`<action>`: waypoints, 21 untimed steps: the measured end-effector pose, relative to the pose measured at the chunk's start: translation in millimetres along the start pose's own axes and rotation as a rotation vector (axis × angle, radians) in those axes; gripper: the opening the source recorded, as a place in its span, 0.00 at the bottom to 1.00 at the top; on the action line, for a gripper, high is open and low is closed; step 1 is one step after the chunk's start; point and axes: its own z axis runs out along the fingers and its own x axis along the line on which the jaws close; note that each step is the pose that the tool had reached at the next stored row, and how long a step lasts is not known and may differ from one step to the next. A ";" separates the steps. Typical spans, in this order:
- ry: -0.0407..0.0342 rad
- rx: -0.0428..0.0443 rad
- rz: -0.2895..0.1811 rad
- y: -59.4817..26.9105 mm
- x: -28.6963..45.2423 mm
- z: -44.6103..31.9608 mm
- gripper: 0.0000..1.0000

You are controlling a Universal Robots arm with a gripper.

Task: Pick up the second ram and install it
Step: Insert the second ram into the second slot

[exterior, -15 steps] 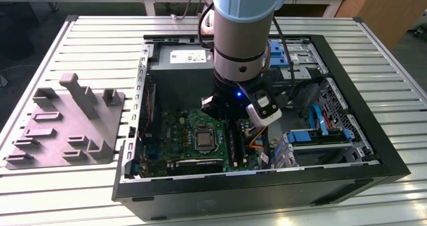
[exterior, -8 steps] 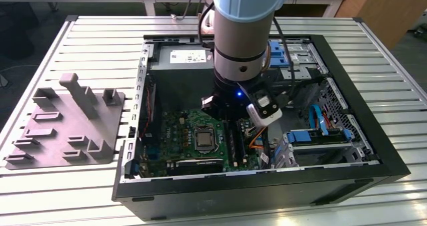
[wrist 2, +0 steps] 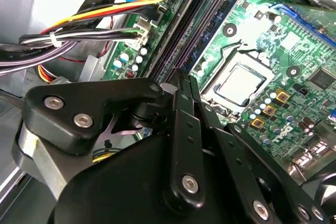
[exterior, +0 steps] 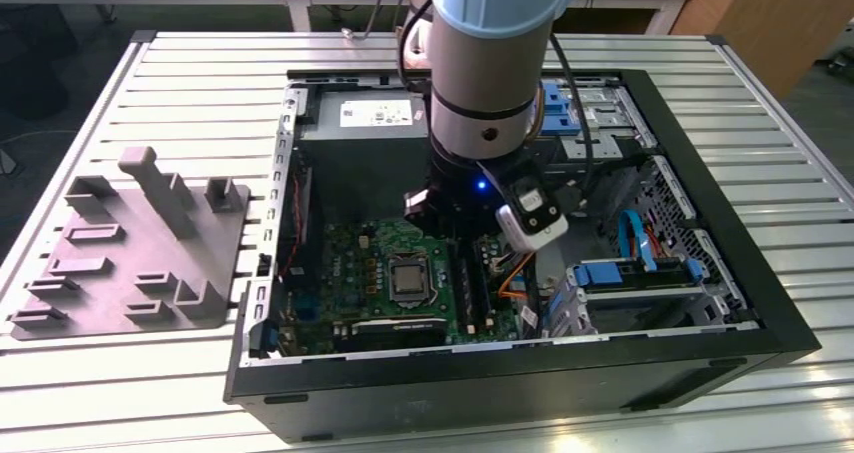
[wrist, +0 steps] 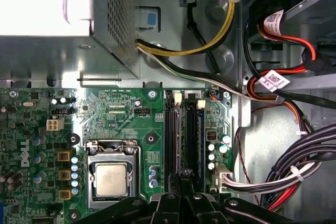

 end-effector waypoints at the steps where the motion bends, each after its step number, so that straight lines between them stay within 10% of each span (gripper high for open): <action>1: 0.0000 -0.0004 0.000 0.0 0.0 0.5 0.11; 21: 0.0004 -0.0014 0.000 -0.1 -0.6 5.1 0.11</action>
